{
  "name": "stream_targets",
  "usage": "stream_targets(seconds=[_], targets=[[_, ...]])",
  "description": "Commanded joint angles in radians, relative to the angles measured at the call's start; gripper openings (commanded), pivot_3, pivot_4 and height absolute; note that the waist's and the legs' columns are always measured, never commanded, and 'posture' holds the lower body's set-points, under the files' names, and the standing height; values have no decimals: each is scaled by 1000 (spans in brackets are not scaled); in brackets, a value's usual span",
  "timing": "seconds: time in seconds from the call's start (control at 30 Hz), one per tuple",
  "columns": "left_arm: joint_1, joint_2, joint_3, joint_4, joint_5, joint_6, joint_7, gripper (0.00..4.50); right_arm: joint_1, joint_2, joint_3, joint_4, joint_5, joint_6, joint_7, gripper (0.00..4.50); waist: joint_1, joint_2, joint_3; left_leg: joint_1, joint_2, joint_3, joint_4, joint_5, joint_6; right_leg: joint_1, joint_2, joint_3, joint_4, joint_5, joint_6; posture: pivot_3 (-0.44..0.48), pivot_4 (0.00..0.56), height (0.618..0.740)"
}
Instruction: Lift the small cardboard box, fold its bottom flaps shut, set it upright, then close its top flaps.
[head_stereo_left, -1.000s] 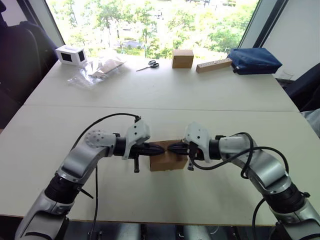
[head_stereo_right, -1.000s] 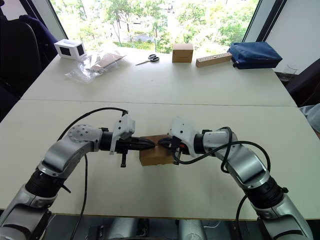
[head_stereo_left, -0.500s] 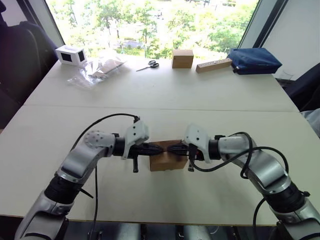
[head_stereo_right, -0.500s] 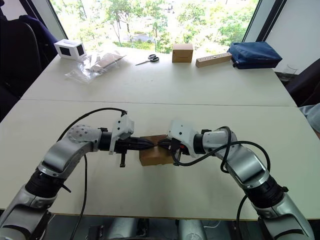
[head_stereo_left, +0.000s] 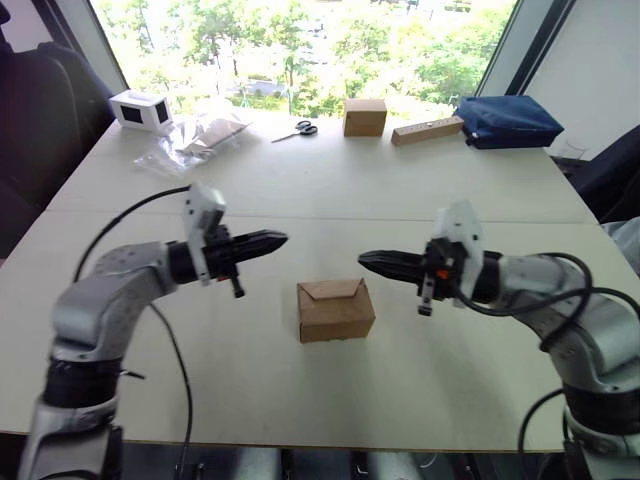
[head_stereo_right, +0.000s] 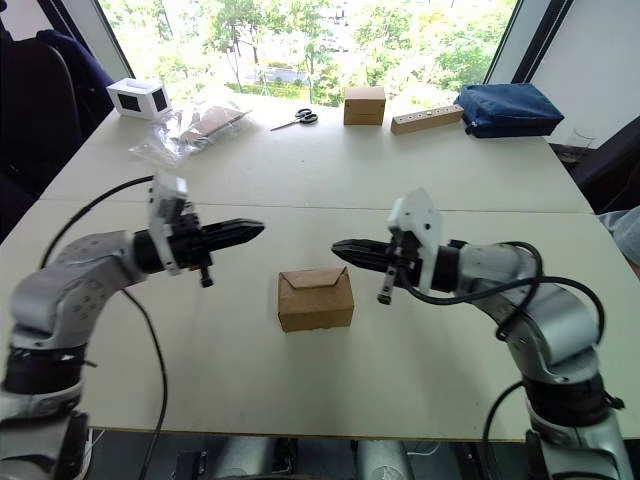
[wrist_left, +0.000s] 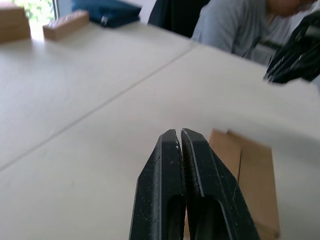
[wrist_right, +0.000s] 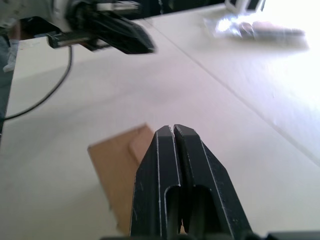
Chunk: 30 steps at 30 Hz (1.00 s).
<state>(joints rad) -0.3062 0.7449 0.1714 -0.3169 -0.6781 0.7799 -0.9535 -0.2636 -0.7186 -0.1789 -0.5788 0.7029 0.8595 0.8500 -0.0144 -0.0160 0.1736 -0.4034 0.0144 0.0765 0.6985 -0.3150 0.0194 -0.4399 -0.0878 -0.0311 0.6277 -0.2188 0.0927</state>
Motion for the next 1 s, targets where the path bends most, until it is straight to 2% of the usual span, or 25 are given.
stream_targets(seconds=[0.03, 0.27, 0.3, 0.43, 0.77, 0.87, 1.0], targets=[[120, 74, 45, -89, -29, 15, -43, 108, 90, -42, -104, -57, 78, 33, -3, 0, 2, 0, 0, 0, 0, 0, 0, 0, 0, 0, 0, 0, 0, 0, 0, 0, 150, 740], [351, 132, 67, -168, 0, -22, -62, 108, 328, -87, -136, -96, 58, 4, 2, 0, 14, 0, 0, 4, 0, 0, -1, -1, 0, 4, 0, 0, -2, -2, -4, 0, 150, 740], [364, 129, 83, -170, -38, 8, -57, 108, 352, -93, -133, -99, 56, 0, 3, 0, 15, 0, 0, 5, 0, 0, -1, -1, 1, 5, 0, 0, -2, -2, -4, 0, 150, 740], [421, 131, 58, -176, -14, -30, -67, 108, 421, -160, -53, -88, -46, -52, 20, 0, 22, 0, 0, 8, 0, 1, 0, -1, 1, 8, 0, 0, -3, -3, -5, 0, 150, 740], [432, 96, 43, -151, -50, -5, -45, 108, 419, -162, -36, -58, -52, -77, 17, 0, 28, 0, 0, 10, 2, 1, -2, -1, 1, 12, 0, -1, -9, -4, -6, 0, 150, 740], [400, 60, 53, -134, -65, 12, 6, 108, 413, -171, -25, -48, -67, -82, 17, 0, 28, 1, 0, 11, 2, 1, -2, -1, 1, 12, -1, -1, -9, -4, -6, 0, 150, 740], [391, 87, 32, -131, -55, 19, -20, 108, 422, -175, -24, -52, -76, -88, 19, 0, 26, 0, 0, 11, 1, 1, -2, -1, 1, 12, 0, -1, -9, -4, -6, 0, 150, 740]])
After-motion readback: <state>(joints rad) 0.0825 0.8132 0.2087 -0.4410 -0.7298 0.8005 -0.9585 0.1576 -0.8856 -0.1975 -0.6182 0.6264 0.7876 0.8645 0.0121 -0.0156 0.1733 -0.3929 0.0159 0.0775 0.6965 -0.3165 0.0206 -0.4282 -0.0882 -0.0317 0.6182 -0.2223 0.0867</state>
